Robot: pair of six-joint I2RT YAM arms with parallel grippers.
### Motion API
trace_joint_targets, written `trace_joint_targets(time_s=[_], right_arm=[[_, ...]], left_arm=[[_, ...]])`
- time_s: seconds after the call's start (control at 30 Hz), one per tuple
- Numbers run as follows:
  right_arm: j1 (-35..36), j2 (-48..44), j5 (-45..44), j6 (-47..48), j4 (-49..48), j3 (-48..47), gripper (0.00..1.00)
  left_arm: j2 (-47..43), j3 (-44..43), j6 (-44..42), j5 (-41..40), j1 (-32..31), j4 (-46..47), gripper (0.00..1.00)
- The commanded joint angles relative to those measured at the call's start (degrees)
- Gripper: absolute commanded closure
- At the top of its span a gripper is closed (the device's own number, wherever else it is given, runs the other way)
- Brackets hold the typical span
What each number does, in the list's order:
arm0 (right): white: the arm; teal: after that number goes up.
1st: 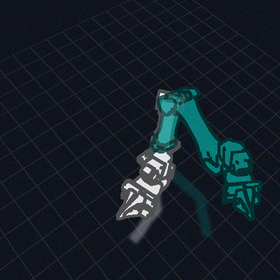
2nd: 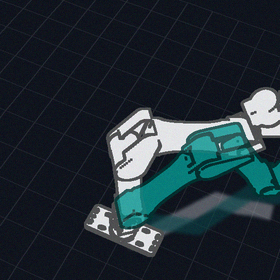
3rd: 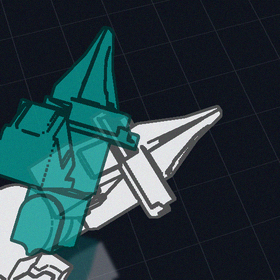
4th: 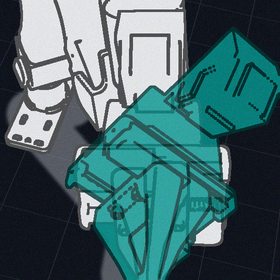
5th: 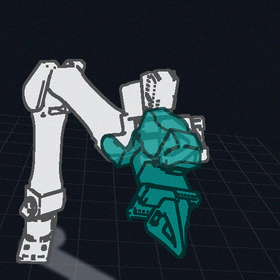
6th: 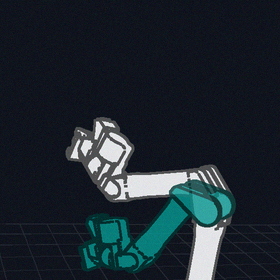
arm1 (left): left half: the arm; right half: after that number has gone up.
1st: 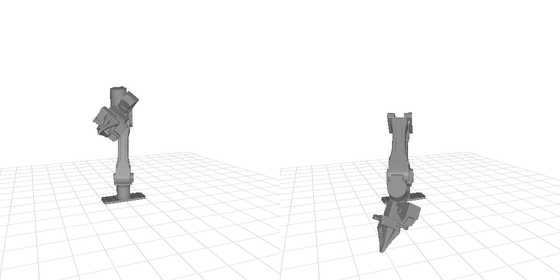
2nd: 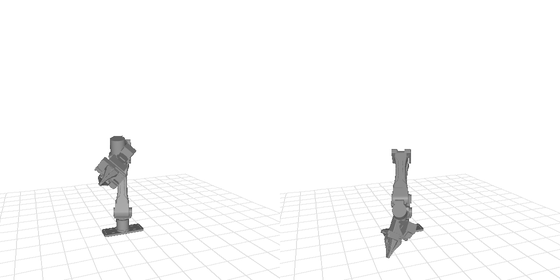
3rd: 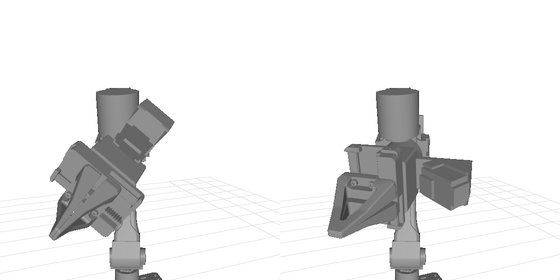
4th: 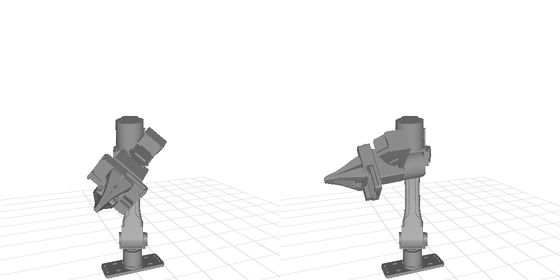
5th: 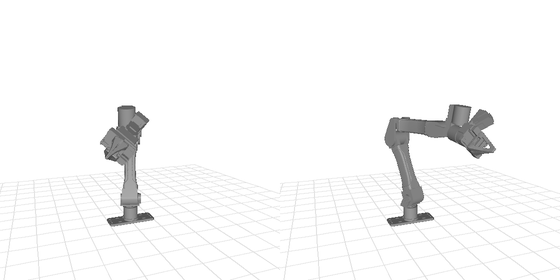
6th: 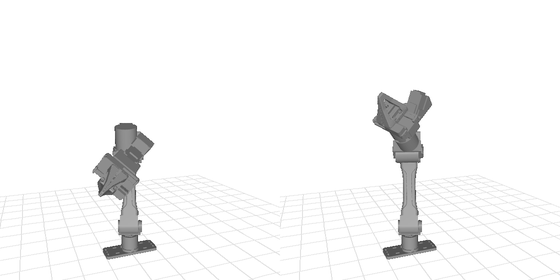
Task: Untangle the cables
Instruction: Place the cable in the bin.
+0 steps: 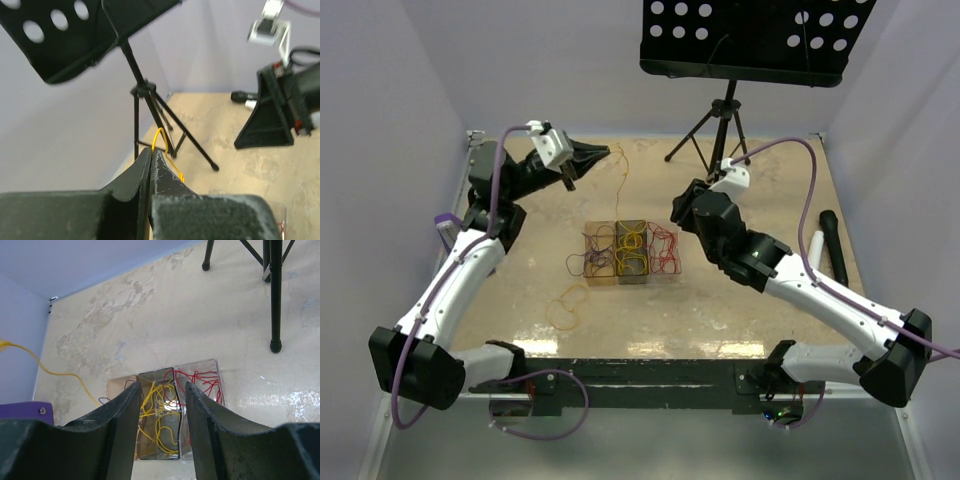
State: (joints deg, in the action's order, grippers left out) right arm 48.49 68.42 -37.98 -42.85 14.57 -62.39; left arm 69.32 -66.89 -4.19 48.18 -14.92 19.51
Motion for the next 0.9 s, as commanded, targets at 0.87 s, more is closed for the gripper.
trace_joint_targets(time_s=[0.87], right_arm=[[-1.99,-2.42,-0.08,-1.36,-1.91,1.57,0.55]], left_arm=[[-0.16,17.23,-28.07,-27.61,-17.85,-24.51,1.00]])
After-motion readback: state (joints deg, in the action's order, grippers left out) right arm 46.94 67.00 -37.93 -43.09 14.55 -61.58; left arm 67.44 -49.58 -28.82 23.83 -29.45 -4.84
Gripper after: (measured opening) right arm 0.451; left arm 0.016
